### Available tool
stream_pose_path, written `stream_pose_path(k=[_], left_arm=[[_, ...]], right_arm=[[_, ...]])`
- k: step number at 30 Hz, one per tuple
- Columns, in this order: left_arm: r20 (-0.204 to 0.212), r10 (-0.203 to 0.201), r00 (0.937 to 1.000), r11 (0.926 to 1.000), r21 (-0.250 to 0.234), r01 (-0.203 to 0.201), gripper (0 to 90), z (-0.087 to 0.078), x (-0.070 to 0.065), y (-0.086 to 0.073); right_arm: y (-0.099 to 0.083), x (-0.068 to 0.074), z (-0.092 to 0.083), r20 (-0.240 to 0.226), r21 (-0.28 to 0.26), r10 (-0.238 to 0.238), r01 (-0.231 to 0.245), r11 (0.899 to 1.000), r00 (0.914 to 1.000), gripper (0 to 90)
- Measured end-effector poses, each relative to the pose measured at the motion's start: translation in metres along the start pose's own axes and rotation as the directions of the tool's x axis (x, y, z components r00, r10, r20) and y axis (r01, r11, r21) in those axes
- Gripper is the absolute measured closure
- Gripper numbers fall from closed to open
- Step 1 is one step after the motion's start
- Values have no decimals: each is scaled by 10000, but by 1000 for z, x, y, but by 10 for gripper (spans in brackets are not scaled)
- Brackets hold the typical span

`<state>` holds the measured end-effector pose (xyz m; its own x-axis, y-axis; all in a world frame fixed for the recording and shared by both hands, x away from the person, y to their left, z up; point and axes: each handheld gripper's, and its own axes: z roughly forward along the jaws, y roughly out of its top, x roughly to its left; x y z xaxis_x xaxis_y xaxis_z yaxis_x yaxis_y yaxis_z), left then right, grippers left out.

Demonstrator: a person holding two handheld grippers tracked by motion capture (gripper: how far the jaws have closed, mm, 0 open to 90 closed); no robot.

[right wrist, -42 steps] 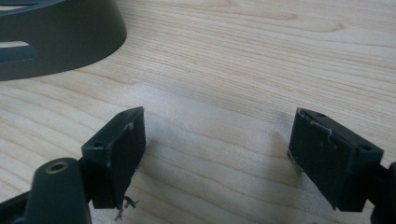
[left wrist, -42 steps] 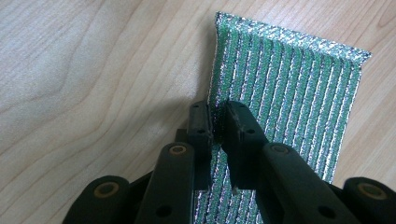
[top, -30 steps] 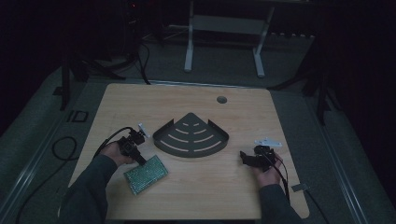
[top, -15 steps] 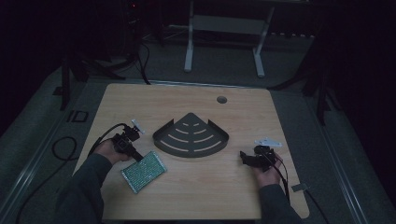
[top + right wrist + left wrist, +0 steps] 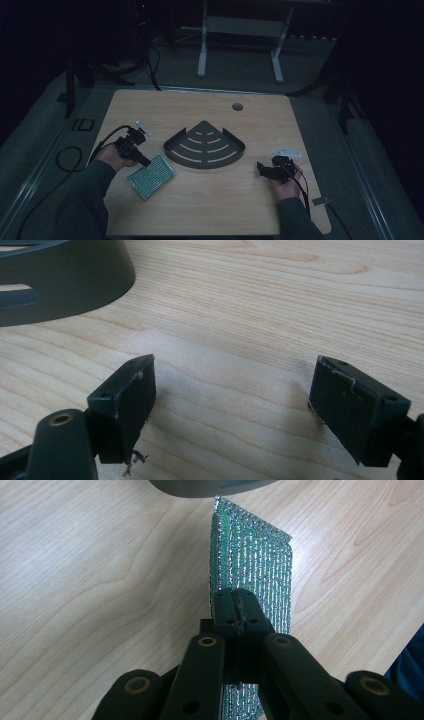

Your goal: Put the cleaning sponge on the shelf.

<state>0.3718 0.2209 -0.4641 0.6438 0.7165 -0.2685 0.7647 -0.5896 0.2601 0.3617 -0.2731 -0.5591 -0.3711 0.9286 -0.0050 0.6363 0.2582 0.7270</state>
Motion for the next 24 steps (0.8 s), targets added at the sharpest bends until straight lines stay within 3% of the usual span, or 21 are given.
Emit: stream_pose_path(k=[24], left_arm=[[-161,243,9996,9997,-37,-244,900,-23,-5,18]], right_arm=[[0,0,0,-1,1,3,-3,10000,10000,182]])
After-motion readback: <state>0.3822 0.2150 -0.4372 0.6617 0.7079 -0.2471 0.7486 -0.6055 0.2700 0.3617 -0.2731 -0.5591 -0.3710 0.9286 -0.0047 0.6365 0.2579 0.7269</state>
